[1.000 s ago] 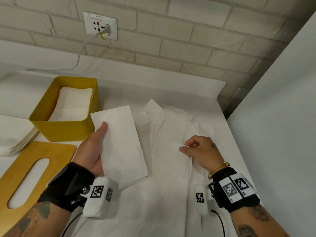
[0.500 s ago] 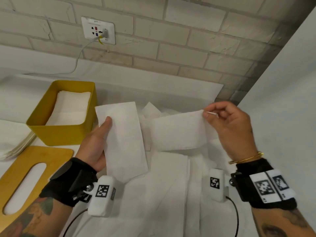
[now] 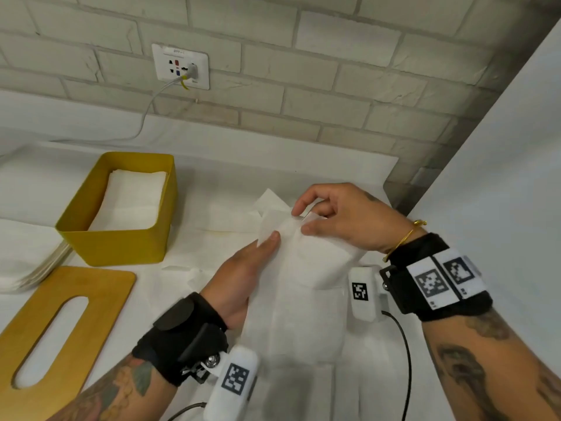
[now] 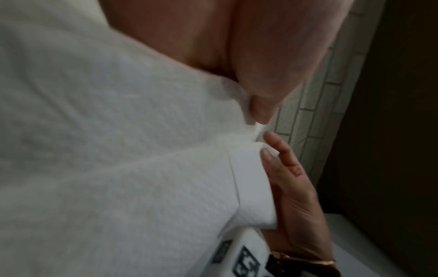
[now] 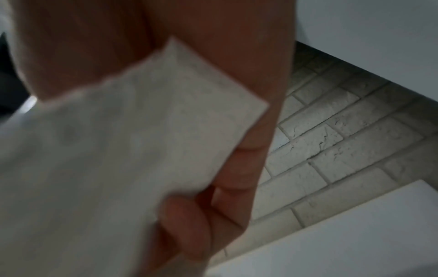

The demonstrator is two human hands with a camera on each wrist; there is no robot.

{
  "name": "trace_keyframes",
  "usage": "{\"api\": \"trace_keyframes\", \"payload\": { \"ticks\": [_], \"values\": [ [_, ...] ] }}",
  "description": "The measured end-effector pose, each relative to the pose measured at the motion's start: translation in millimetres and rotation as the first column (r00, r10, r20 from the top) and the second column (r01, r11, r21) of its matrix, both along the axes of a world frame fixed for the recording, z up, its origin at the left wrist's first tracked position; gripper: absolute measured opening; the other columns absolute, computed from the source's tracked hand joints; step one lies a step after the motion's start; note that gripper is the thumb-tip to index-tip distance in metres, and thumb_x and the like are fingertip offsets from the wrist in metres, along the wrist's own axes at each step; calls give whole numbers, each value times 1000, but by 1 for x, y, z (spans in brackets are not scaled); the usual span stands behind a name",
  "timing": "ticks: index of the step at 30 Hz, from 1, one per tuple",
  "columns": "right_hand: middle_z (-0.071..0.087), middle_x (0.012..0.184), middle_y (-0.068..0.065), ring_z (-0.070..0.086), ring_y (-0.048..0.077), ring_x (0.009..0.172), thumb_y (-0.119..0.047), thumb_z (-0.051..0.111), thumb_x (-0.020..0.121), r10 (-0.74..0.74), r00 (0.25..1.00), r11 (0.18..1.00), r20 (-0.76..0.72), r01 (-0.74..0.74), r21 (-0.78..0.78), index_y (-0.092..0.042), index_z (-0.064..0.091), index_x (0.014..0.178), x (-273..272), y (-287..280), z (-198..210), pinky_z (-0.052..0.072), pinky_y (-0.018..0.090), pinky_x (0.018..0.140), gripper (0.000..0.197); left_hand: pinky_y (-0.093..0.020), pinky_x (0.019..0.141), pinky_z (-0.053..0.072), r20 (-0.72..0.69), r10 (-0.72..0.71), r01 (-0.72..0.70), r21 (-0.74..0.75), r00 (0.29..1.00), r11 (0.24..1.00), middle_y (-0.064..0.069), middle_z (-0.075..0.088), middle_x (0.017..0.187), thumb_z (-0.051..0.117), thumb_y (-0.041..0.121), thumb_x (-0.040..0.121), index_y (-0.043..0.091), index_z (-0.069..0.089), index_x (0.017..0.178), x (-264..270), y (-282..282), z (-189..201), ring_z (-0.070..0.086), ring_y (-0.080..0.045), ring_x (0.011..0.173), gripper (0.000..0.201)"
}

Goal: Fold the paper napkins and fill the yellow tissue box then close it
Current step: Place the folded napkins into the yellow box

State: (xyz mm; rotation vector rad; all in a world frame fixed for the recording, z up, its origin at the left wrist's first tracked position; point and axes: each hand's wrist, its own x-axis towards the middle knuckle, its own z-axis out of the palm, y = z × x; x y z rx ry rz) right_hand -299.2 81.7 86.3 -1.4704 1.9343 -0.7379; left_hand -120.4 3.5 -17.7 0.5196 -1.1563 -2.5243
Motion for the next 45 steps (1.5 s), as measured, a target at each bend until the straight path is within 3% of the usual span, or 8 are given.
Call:
{"api": "trace_keyframes", "payload": {
  "ticks": [4, 7, 10, 16, 23, 30, 34, 45],
  "values": [
    [72, 75, -11, 66, 4, 72, -24, 78, 87, -124, 987, 992, 100, 125, -6, -29, 69, 104, 1, 5, -16, 52, 30, 76, 20, -53, 96, 56, -10, -21, 21, -36, 1000, 999, -22, 66, 131, 69, 7, 88, 8, 58, 136, 6, 4, -8, 64, -43, 118, 49],
    [74, 113, -8, 67, 15, 112, -44, 87, 69, -239, 921, 966, 308, 258, -22, -35, 69, 109, 1, 18, -32, 53, 39, 98, 44, -55, 93, 57, -2, 38, -38, -27, 999, 999, -23, 66, 129, 69, -4, 86, 5, 59, 134, 10, 0, -13, 65, -44, 116, 50],
    [76, 111, 3, 73, 24, 105, -30, 88, 64, -325, 753, 911, 572, 413, -25, -25, 59, 126, 13, 33, -56, 59, 45, 90, 68, -56, 96, 55, -2, 113, -112, 29, 994, 993, -25, 64, 132, 70, -2, 88, 2, 56, 137, 10, -4, -16, 64, -45, 118, 51],
    [79, 100, 5, 75, 24, 98, -3, 73, 88, -440, 666, 741, 602, 648, -176, -13, 66, 109, 36, 48, -81, 59, 43, 88, 25, -50, 92, 56, 96, 238, -250, 151, 967, 956, -17, 72, 121, 55, 20, 102, 10, 61, 132, 7, -4, -16, 70, -36, 110, 32],
    [74, 110, 17, 73, 25, 96, -10, 71, 75, 14, 600, 861, 800, 399, -315, -18, 71, 111, 42, 61, -44, 60, 31, 72, 37, -50, 110, 43, 93, 194, -213, 292, 977, 932, -18, 63, 136, 49, 35, 106, 8, 53, 144, 5, -7, -19, 61, -36, 126, 47],
    [79, 100, -1, 75, 17, 93, -9, 71, 92, -412, 728, 835, 549, 542, -93, -21, 61, 123, 54, 28, -90, 60, 41, 87, 35, -45, 98, 51, 25, 140, -142, 269, 990, 953, -19, 66, 132, 31, 59, 103, 11, 63, 135, 4, 4, -12, 64, -34, 122, 65],
    [78, 100, -6, 75, 10, 89, -15, 71, 92, -460, 748, 824, 478, 561, -86, -28, 58, 122, 58, 27, -93, 59, 28, 76, 35, -42, 92, 58, 45, 179, -184, 260, 983, 948, -16, 69, 129, 27, 65, 100, 15, 67, 129, 7, 5, -10, 67, -31, 118, 70],
    [77, 104, -7, 74, 7, 90, -19, 88, 76, -462, 739, 848, 491, 529, 2, -38, 50, 121, 72, 29, -106, 62, 34, 82, 61, -52, 101, 50, 154, 230, -247, 104, 961, 963, -19, 71, 123, 47, 37, 105, 6, 61, 132, 12, -3, -15, 68, -36, 115, 43]
  ]
}}
